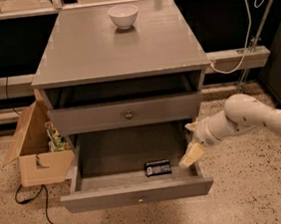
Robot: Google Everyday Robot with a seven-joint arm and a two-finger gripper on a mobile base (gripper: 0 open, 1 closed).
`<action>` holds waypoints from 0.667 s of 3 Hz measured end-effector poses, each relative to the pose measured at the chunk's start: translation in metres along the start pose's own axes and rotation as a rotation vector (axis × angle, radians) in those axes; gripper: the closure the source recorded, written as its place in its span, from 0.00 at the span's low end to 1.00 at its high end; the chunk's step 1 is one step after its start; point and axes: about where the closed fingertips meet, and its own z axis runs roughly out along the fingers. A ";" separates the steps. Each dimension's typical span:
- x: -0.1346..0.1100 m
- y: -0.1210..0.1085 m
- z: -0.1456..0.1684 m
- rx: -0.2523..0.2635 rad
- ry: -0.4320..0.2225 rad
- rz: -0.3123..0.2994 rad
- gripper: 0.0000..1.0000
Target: Pick rxbar blueberry from middle drawer and place on counter
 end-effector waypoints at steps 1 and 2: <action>0.012 -0.007 0.029 -0.027 0.023 -0.033 0.00; 0.027 -0.014 0.071 -0.057 0.036 -0.109 0.00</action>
Offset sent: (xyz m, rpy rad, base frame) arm 0.0345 0.0293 -0.1196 -0.0672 -0.0439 0.2170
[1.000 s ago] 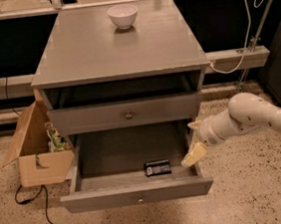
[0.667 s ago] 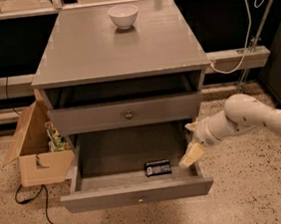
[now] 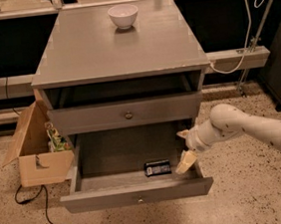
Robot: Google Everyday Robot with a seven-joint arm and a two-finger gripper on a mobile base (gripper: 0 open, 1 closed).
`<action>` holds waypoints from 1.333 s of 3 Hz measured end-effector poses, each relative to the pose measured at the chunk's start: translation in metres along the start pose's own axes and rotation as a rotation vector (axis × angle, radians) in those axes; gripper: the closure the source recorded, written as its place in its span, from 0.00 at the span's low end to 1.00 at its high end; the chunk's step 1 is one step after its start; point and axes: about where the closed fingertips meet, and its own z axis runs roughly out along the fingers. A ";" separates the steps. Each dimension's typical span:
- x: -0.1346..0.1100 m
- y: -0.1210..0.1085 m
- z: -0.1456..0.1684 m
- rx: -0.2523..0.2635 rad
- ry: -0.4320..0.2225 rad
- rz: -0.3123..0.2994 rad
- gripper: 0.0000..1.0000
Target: Pick rxbar blueberry from middle drawer and place on counter
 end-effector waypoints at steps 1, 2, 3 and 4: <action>0.004 -0.007 0.033 -0.018 -0.002 -0.075 0.00; 0.006 -0.018 0.061 -0.021 -0.009 -0.118 0.00; 0.010 -0.029 0.086 -0.020 -0.012 -0.145 0.00; 0.015 -0.036 0.109 -0.024 -0.007 -0.162 0.00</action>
Offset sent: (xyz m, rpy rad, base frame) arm 0.0466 0.0379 -0.0788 -0.0066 -0.0921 0.1418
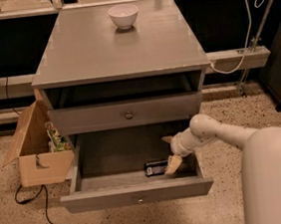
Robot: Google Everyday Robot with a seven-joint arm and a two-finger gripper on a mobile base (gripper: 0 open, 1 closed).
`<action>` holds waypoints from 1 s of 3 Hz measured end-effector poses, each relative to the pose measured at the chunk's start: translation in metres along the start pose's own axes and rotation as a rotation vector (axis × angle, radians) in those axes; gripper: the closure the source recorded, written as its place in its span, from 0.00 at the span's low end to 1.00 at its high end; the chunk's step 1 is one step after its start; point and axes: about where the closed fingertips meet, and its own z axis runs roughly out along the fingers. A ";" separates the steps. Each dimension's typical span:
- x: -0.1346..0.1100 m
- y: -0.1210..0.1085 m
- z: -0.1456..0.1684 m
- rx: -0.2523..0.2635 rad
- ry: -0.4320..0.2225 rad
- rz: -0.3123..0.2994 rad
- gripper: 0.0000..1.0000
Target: Pick rxbar blueberry from middle drawer and place on counter
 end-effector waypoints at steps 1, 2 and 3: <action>0.002 0.002 0.020 -0.004 0.009 -0.026 0.00; -0.001 0.010 0.036 -0.014 0.018 -0.050 0.00; -0.002 0.017 0.050 -0.029 0.040 -0.069 0.00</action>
Offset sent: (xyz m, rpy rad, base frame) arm -0.0130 0.0365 -0.0422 -0.0427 -0.0284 0.0753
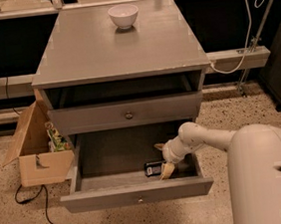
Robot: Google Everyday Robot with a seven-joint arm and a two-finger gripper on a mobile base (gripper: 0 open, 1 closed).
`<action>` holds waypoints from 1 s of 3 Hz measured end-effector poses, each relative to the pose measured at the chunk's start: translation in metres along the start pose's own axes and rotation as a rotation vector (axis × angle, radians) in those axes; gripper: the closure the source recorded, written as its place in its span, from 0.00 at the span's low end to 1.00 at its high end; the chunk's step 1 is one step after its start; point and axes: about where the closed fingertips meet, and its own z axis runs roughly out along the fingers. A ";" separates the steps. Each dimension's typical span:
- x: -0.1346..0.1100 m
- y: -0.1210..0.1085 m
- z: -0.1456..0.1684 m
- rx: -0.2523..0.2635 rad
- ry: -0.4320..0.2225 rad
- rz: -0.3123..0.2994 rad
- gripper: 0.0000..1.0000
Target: Pick rxbar blueberry from middle drawer and place on counter
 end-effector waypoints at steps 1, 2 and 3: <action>0.000 0.005 0.009 -0.020 0.024 -0.010 0.01; 0.000 0.008 0.015 -0.037 0.039 -0.015 0.19; 0.000 0.009 0.016 -0.053 0.045 -0.015 0.42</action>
Offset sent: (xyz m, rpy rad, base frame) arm -0.0061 0.0088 -0.0148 -0.0614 0.0312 0.0396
